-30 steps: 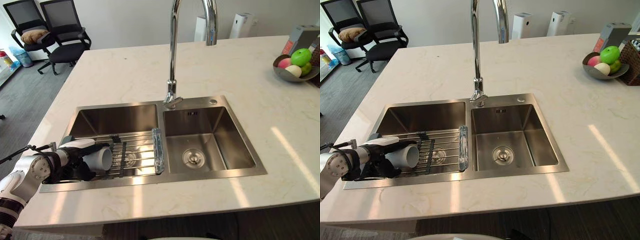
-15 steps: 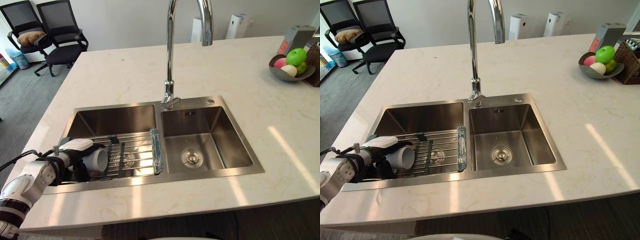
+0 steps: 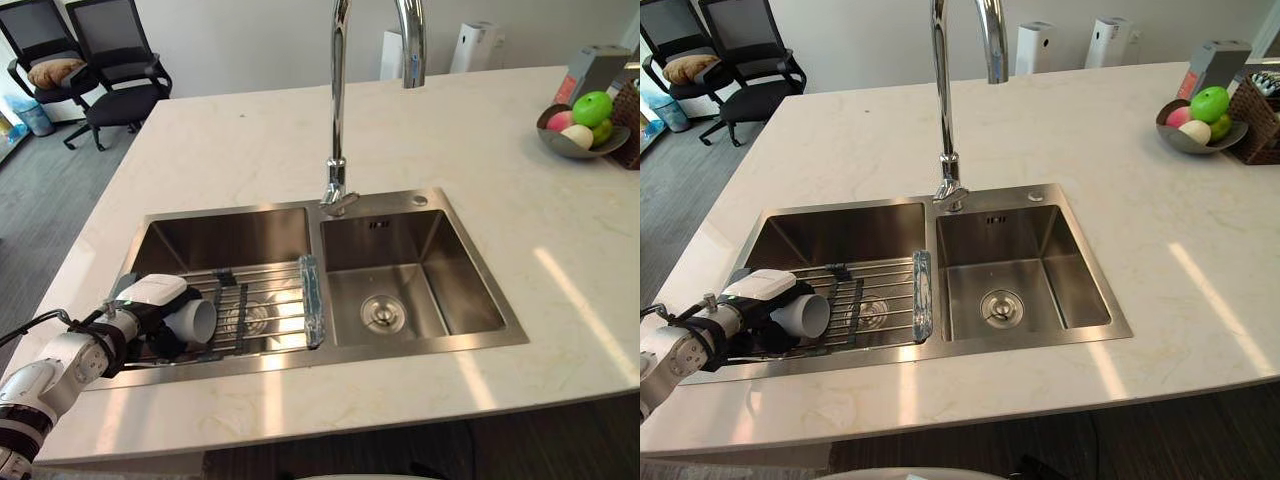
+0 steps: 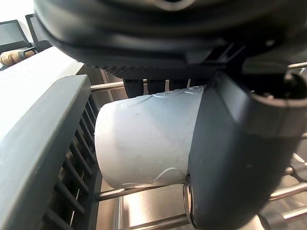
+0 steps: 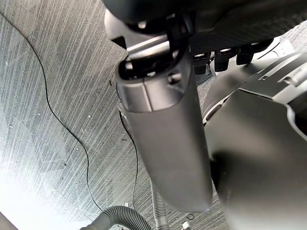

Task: Walk over to the sink, pick up the cup, carry it to the dishwasher, place the cup inside the dishwasher, then close the dishwasher door

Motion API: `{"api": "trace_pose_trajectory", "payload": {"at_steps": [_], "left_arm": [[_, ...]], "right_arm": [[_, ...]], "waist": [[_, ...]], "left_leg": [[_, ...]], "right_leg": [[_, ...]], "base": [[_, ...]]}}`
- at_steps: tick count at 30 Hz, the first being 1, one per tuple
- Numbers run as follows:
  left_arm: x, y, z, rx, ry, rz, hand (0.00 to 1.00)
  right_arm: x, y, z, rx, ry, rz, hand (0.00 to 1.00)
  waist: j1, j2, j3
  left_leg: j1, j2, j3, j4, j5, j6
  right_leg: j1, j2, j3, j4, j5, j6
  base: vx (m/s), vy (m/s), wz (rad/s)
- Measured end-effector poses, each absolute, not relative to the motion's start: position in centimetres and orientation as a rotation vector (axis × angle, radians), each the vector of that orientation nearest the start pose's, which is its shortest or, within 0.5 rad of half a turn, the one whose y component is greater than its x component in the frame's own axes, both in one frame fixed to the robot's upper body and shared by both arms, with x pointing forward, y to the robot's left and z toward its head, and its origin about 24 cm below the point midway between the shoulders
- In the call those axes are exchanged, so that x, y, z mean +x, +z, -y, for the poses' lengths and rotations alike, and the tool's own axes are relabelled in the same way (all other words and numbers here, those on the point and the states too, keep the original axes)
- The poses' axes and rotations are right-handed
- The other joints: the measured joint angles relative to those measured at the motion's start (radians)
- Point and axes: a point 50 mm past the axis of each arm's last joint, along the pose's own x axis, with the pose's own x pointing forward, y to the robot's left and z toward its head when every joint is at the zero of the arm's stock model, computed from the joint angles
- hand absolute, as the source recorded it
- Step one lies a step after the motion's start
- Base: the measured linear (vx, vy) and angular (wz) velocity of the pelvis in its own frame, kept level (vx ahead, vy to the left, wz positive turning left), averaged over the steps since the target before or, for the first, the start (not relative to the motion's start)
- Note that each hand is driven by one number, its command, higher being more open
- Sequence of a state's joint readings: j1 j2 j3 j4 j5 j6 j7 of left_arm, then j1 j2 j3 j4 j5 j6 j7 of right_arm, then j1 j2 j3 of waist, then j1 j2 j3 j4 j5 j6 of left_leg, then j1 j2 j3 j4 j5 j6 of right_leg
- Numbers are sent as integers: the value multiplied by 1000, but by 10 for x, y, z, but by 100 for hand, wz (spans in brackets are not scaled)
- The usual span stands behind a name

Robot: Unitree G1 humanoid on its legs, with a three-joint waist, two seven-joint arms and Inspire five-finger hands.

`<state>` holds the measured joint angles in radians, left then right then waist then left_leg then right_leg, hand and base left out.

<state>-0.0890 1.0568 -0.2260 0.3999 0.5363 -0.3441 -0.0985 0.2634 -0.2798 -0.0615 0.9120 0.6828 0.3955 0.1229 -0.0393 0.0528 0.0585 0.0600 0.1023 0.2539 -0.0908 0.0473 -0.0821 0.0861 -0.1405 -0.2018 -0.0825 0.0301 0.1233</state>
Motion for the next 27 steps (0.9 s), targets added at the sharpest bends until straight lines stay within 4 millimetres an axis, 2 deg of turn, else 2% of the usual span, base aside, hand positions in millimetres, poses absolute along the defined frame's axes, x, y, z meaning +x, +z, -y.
{"api": "trace_pose_trajectory", "payload": {"at_steps": [3,4,6,7,10,14,17,21,24,27], "left_arm": [[252,87,-320,1486,-342,-86,0],[257,106,-307,1432,-286,53,0],[258,112,-303,1412,-265,96,0],[258,138,-291,1341,-186,251,0],[254,178,-280,1175,-50,481,0],[244,196,-281,919,56,590,0],[236,196,-292,779,128,593,0],[214,177,-318,544,304,538,0],[199,159,-331,467,392,469,0],[190,148,-335,455,418,422,0]], "right_arm": [[23,-157,239,591,-441,-1355,100],[21,-157,239,592,-447,-1355,100],[21,-157,239,592,-449,-1353,100],[20,-158,237,591,-457,-1350,100],[16,-159,233,600,-481,-1345,100],[13,-161,231,601,-508,-1339,100],[7,-162,228,619,-530,-1340,100],[-1,-163,227,625,-555,-1349,100],[-4,-165,223,609,-544,-1367,100],[-5,-166,220,594,-534,-1381,100]], "waist": [[14,0,0],[27,0,0],[29,-1,0],[40,-1,0],[51,-1,-1],[66,-2,-3],[86,-3,-5],[117,-10,-21],[154,-24,-30],[171,-30,-35]], "left_leg": [[-3,-1,-6,3,0,0],[-6,-2,-14,3,1,0],[-7,-2,-17,4,1,0],[-7,-2,-25,4,3,0],[-10,-3,-53,3,12,0],[-17,-3,-80,-1,22,2],[-20,-5,-116,-1,30,2],[-53,-10,-171,-1,40,1],[-61,-15,-196,0,45,1],[-71,-22,-227,0,51,4]], "right_leg": [[2,-1,-7,0,0,0],[3,-1,-16,0,0,0],[5,-1,-20,0,0,0],[8,-1,-29,0,-1,1],[22,0,-58,0,-3,0],[28,2,-85,0,-6,-3],[47,4,-122,0,-11,-4],[51,3,-175,2,-17,-5],[53,1,-198,17,-30,-3],[53,-5,-224,39,-46,-1]], "base": [[0,0,8],[0,0,10],[-8,-10,9],[-25,-22,10],[-44,-28,23],[-77,-24,23],[-61,-23,34],[-27,-20,40],[-7,-23,26],[-11,-12,34]]}}
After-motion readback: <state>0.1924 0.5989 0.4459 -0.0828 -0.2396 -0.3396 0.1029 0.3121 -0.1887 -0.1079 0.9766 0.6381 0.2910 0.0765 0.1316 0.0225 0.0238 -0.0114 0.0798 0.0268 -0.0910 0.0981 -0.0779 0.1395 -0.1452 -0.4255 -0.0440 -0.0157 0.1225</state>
